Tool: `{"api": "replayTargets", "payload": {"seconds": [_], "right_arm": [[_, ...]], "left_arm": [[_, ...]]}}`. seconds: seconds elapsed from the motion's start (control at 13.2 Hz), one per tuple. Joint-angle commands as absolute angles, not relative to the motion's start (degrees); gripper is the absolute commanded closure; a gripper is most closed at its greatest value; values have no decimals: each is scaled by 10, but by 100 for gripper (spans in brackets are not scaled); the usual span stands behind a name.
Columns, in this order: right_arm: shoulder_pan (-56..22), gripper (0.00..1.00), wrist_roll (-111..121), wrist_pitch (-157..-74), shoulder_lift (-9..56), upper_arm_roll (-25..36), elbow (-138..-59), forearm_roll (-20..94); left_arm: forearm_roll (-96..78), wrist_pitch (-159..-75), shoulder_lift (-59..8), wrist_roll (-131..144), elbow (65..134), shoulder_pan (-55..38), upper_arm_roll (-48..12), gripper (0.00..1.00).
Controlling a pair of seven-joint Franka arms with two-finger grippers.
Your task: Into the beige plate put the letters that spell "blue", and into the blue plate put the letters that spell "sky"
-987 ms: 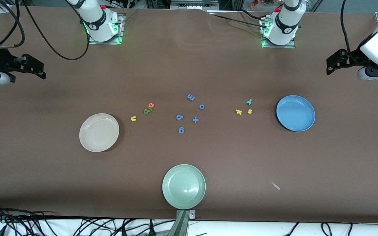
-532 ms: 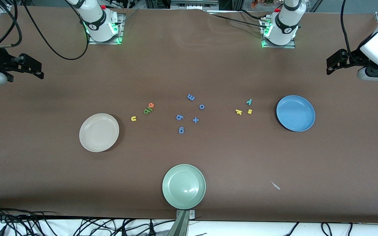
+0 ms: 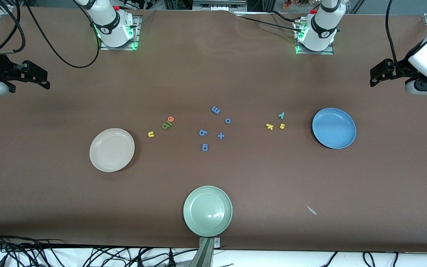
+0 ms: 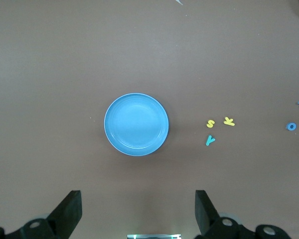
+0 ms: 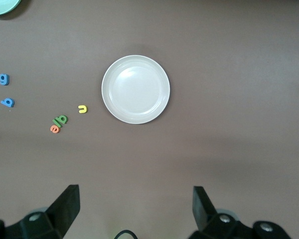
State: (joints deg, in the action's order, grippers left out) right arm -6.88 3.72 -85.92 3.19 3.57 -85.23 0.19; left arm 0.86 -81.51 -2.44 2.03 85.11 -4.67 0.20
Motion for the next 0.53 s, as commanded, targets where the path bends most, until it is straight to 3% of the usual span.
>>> {"api": "replayTargets", "payload": {"seconds": [0.0,0.46], "right_arm": [[-66,0,42,-855,26,33,-857,5],[-66,0,43,-853,25,33,-859,5]], "left_arm": [[-51,-813,-33,22,835,-14,7,0],[-3,-831,-36,16,845,-14,4,0]]}}
